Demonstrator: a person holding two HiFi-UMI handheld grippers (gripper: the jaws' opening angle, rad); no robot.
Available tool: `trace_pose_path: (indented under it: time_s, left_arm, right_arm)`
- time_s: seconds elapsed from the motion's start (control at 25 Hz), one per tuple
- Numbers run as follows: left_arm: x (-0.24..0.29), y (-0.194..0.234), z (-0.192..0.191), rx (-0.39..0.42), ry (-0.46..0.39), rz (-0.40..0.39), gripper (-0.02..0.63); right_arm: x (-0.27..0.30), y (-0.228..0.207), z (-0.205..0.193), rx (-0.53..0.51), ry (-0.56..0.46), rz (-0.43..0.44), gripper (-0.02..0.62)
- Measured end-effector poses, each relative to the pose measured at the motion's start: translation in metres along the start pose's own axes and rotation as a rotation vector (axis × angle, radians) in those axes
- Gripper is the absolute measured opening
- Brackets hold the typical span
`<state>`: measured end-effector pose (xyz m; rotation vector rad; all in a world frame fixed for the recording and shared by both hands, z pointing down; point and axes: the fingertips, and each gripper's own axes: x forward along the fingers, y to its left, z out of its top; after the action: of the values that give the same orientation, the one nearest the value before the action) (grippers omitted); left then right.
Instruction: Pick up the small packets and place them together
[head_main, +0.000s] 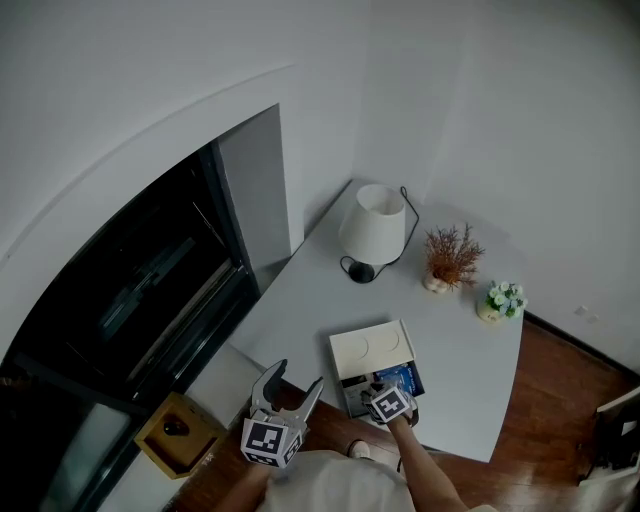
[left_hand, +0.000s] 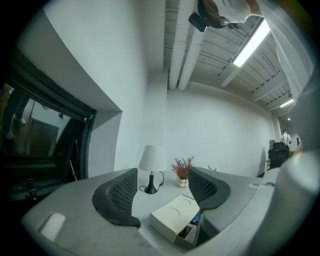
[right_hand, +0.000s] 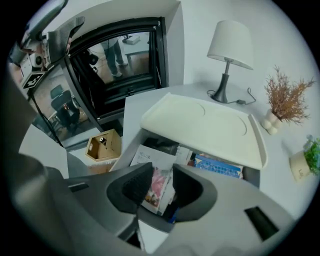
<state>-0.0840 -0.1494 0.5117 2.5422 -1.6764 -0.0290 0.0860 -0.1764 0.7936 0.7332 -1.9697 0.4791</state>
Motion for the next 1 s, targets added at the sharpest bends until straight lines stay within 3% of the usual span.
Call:
trace_pose_path:
  time_s: [0.16, 0.44, 0.68, 0.8, 1.0]
  left_arm:
    - [0.003, 0.0, -0.002, -0.004, 0.003, -0.004, 0.304]
    - [0.014, -0.005, 0.0, -0.011, -0.006, -0.017, 0.304]
    - [0.013, 0.006, 0.006, -0.015, -0.027, 0.009, 0.302]
    - [0.009, 0.013, 0.008, -0.017, -0.035, 0.033, 0.302]
    - [0.002, 0.021, 0.009, -0.018, -0.04, 0.065, 0.302]
  right_arm:
    - [-0.021, 0.004, 0.008, 0.022, -0.061, 0.012, 0.041]
    - [-0.071, -0.005, 0.017, 0.072, -0.165, 0.028, 0.018]
    - [-0.105, -0.023, 0.064, 0.133, -0.301, 0.083, 0.017]
    - [-0.095, -0.039, 0.089, 0.128, -0.299, 0.115, 0.017]
    - [-0.051, -0.053, 0.112, 0.21, -0.257, 0.2, 0.017]
